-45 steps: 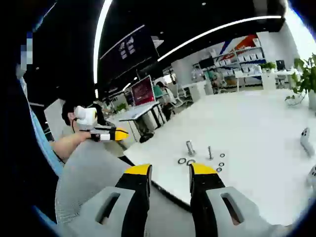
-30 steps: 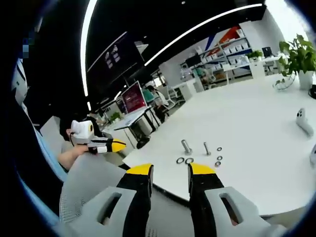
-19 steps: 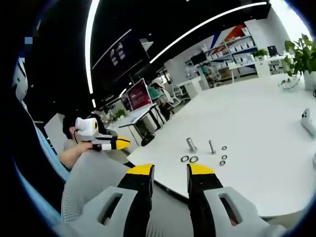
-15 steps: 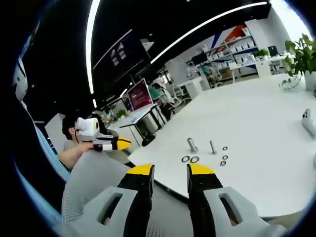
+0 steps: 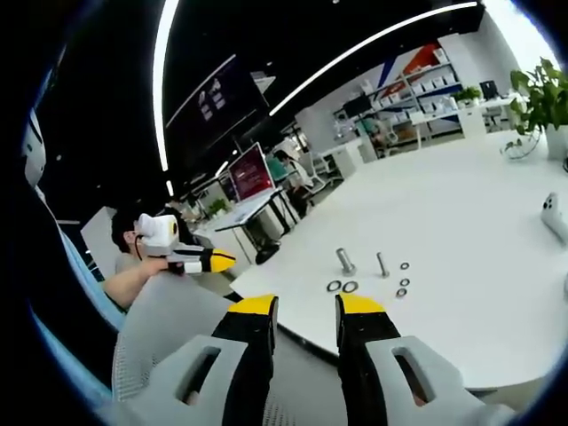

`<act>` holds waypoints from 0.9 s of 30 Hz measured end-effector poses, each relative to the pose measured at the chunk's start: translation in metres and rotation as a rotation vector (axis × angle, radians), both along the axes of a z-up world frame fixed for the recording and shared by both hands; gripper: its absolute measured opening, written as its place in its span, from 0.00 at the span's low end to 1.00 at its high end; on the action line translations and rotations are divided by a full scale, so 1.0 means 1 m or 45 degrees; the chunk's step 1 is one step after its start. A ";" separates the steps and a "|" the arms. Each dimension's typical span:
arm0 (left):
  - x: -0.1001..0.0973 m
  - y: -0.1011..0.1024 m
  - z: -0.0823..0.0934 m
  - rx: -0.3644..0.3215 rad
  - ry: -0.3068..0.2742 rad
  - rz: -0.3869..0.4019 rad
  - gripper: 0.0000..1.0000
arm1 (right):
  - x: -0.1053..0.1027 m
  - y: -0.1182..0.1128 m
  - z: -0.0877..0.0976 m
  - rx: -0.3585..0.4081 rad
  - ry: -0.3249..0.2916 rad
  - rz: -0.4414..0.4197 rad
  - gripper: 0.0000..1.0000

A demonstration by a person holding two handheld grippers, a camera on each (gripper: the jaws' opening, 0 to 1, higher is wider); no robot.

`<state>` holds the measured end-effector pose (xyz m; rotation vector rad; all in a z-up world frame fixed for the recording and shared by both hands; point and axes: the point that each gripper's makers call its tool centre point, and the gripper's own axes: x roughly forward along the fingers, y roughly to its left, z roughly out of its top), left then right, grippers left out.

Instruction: Place the washer onto the threaded stud by aligning its center hole with the stud, sliding it down to the base, and recovering from edge contact or off-axis alignment until the washer reaches the visible bottom stop.

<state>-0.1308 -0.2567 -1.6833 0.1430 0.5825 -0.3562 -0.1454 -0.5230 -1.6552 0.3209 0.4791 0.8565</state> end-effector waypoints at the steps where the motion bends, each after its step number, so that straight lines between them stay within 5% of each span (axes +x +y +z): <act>1: 0.000 0.000 0.000 -0.001 0.000 0.001 0.07 | 0.000 0.000 0.000 0.001 -0.001 0.002 0.28; 27: -0.001 0.001 -0.001 0.002 0.003 0.003 0.07 | 0.000 -0.001 0.001 0.014 -0.006 -0.002 0.28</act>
